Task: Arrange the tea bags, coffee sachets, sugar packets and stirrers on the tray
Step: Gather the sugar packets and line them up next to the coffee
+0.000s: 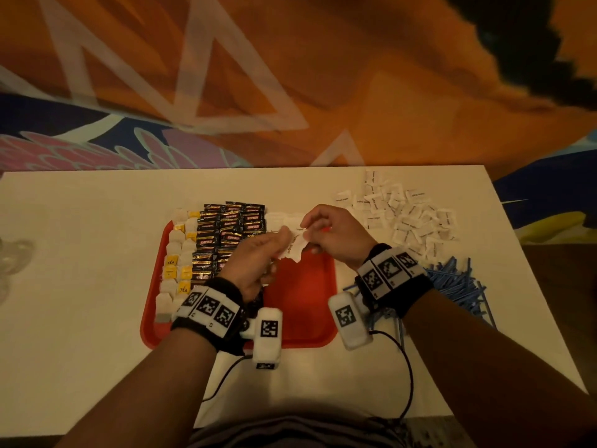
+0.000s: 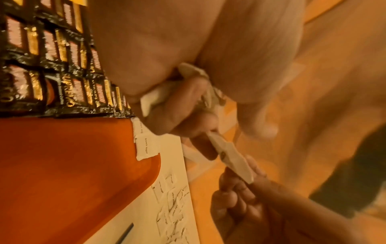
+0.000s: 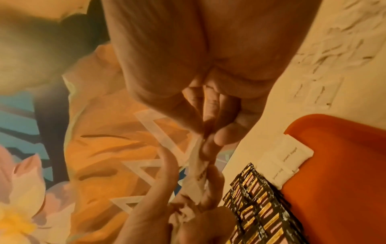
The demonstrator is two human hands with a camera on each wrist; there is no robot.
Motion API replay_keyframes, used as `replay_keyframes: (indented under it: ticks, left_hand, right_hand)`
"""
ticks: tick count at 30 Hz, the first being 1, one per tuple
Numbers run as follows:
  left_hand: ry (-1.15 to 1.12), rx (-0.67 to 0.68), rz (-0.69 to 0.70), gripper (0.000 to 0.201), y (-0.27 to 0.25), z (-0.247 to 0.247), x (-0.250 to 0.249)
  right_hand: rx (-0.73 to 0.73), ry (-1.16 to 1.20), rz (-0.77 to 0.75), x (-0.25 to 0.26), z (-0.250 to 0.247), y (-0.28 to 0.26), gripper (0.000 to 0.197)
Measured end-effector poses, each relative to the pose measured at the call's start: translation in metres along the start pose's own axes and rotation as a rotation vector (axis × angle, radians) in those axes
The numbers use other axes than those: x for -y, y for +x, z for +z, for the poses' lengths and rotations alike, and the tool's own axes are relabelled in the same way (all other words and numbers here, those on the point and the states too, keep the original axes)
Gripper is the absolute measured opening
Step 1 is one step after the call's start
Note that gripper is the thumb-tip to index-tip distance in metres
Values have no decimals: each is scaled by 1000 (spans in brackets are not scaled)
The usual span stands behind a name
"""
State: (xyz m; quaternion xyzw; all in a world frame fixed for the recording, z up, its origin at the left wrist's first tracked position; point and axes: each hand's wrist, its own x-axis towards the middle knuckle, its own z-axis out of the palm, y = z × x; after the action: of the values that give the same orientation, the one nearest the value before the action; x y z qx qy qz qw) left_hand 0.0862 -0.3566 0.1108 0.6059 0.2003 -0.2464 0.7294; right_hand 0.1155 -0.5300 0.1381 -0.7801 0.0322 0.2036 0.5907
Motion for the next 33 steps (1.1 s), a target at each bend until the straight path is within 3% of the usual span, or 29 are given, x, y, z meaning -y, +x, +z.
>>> replay_keyframes:
  ticks: [3,5,6,10,14,19,23,26,28,33]
  left_hand:
    - [67,-44,76,26,-2,3,-2]
    - [22,-80,103,23,-1,2,-2]
    - [-17,-84,108,22,-1,2,-2]
    - [-94,-53,108,18,-2,0,-4]
    - [-61,-53,133,36,-6,-4,-5]
    - [-8,-14,142,24,-9,-7,-5]
    - [-114,-38,140,20,-10,-9,-4]
    - [-224,-36,124,12,-9,-12,-5]
    - [-231,-32,114,12,-9,-15,-5]
    - [-209,-19,98,23,-9,-17,-3]
  right_hand:
    - [-178,-39,-47,1,-3,1,17]
    - [-350,37,-44,-2,-1,2,14]
    - [-355,89,-26,-3,1,2,11]
    - [-52,125,27,-6,17,-7,19]
    - [-153,203,22,-6,22,-3,6]
    - [-122,180,33,-4,27,2,17]
    - [-94,143,-7,-4,31,2,27]
    - [-71,189,-31,-6,34,0,16]
    - [-72,217,-29,-7,36,1,13]
    - [-69,341,60,-6,43,5,27]
